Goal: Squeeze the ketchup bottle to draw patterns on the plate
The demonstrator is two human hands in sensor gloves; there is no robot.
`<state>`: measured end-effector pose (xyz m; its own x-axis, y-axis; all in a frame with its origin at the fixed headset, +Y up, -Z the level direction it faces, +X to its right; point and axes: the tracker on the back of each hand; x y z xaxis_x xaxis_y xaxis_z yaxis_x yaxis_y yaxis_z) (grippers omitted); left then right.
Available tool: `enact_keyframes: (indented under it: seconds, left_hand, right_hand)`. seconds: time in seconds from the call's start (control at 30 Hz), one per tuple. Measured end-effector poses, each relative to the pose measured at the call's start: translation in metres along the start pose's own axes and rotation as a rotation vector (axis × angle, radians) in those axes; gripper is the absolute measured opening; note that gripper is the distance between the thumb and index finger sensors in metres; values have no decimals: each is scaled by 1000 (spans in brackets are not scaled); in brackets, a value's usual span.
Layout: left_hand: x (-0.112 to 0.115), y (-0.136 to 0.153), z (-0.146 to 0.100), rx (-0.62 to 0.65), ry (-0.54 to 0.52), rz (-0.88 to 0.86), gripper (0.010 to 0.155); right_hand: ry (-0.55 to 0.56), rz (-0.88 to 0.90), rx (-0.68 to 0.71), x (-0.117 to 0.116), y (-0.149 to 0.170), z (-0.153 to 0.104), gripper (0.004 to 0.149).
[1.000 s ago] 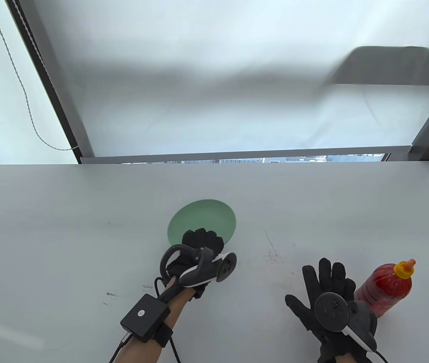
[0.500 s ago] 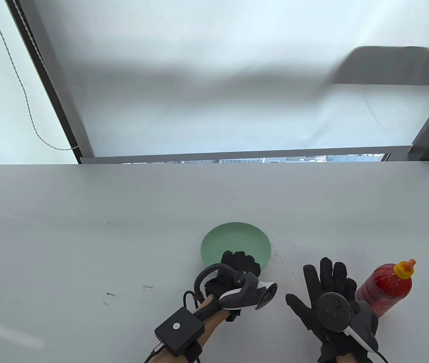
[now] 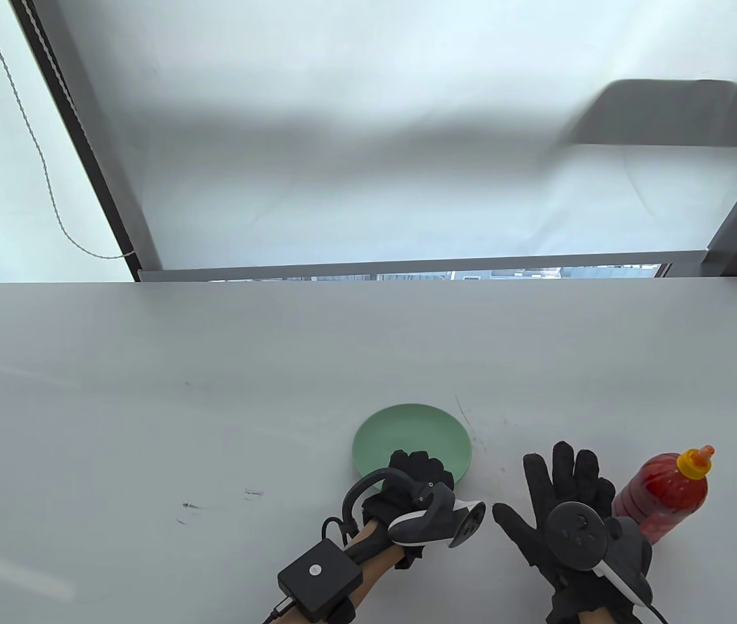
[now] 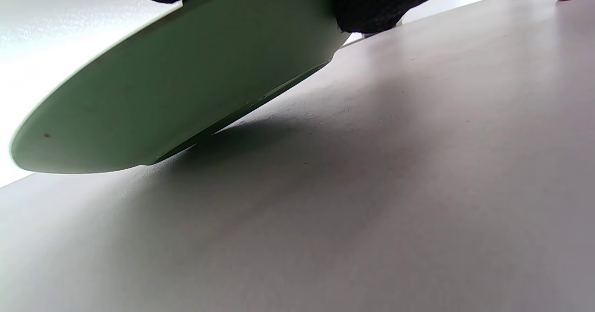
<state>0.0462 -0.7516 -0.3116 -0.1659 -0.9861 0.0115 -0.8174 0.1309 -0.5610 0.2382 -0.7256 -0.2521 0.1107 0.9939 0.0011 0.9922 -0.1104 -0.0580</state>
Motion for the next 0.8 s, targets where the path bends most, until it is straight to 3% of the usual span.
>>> enact_keyframes:
  seconds: [0.17,0.47,0.7,0.8]
  left_hand:
    - [8,4,0,-13,66,-88,41]
    - [17,2,-5,-69,140,-72,48]
    - [-16,34,-49,-229,106,-124,62]
    - [-29,58,-82,-324,-10,-204,63]
  right_hand:
    - [-3,-2,-1,1,1,0,90]
    - [8,0,3,3,0,0,90]
    - [-22,-1,-5,-2,3,1,89]
    - [-24,-5,-5,-2,2,1,89]
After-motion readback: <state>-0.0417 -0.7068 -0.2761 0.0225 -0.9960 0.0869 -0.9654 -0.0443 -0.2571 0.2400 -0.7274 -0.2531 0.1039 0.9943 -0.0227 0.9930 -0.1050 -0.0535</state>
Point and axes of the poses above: the tracker on the back of each hand, its own y axis roughly to the little-finger side, its own z axis roughly from the wrist to the fingertips, x = y × z, and after that the axes turned 10 degrees about -z, right-handed
